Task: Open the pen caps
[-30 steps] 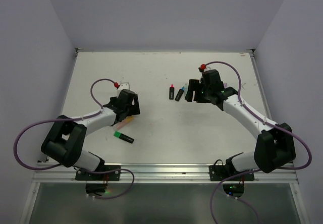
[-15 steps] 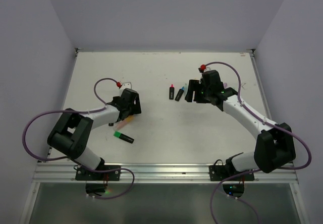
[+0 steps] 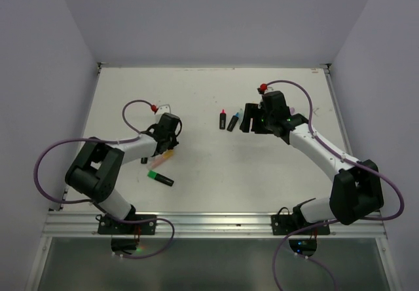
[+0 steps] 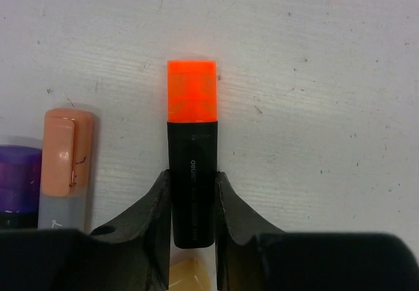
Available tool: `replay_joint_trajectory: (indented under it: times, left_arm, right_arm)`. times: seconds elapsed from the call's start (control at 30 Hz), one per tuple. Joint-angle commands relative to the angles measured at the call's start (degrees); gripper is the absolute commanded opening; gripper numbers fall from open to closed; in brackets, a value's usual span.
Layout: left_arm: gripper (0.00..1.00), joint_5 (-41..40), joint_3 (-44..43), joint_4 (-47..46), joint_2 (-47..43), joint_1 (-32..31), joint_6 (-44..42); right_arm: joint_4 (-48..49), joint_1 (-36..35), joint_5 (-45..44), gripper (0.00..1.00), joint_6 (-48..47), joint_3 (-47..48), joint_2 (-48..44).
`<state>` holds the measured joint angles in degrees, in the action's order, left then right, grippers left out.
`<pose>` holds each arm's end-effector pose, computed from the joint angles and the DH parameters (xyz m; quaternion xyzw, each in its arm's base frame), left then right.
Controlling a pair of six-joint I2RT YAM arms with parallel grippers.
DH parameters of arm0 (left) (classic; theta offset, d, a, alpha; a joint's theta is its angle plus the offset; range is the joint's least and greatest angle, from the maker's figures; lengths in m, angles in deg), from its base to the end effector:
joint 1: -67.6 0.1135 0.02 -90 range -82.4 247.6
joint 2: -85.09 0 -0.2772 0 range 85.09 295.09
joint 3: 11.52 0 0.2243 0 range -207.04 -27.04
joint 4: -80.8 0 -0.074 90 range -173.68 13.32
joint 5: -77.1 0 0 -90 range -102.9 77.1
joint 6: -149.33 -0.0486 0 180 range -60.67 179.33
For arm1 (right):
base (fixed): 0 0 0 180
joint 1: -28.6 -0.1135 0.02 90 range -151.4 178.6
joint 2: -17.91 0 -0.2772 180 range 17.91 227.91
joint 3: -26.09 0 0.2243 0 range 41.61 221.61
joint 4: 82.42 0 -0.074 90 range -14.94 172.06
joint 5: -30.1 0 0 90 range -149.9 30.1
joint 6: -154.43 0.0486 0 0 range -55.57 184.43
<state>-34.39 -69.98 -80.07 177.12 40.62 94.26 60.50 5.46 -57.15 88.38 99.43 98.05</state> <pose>0.2656 -0.1152 0.1717 -0.1240 0.9245 -0.0101 0.3603 0.2599 0.1136 0.2751 -0.0029 0.9199 0.1767 0.3502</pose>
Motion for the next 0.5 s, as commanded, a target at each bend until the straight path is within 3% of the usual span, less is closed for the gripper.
replay_joint_trajectory:
  times: [0.0, 0.17, 0.23, 0.33, 0.47]
  left_arm:
    - [0.0, 1.63, 0.05, 0.61, 3.59, 0.44, 1.1]
    - [0.0, 6.0, 2.14, -2.64, 0.2, 0.35, -0.13]
    - [0.0, 9.7, 5.04, -11.15, -3.85, 0.35, -1.45]
    - [0.0, 18.14, 10.14, -21.17, -11.68, 0.35, -3.12]
    - [0.0, 24.29, 11.56, -24.88, -15.47, -0.44, -3.91]
  right_arm:
    - [1.61, -0.24, 0.33, 0.7, -0.83, -0.17, -2.53]
    - [2.14, -0.33, 3.05, 0.7, -0.92, 0.01, -1.48]
    - [3.28, -0.42, 5.5, 0.7, -0.74, 0.27, -0.52]
    - [6.78, -0.42, 13.41, 0.69, 1.71, 0.27, 1.15]
    - [15.83, -1.2, 26.92, 0.68, 8.9, -0.52, 6.24]
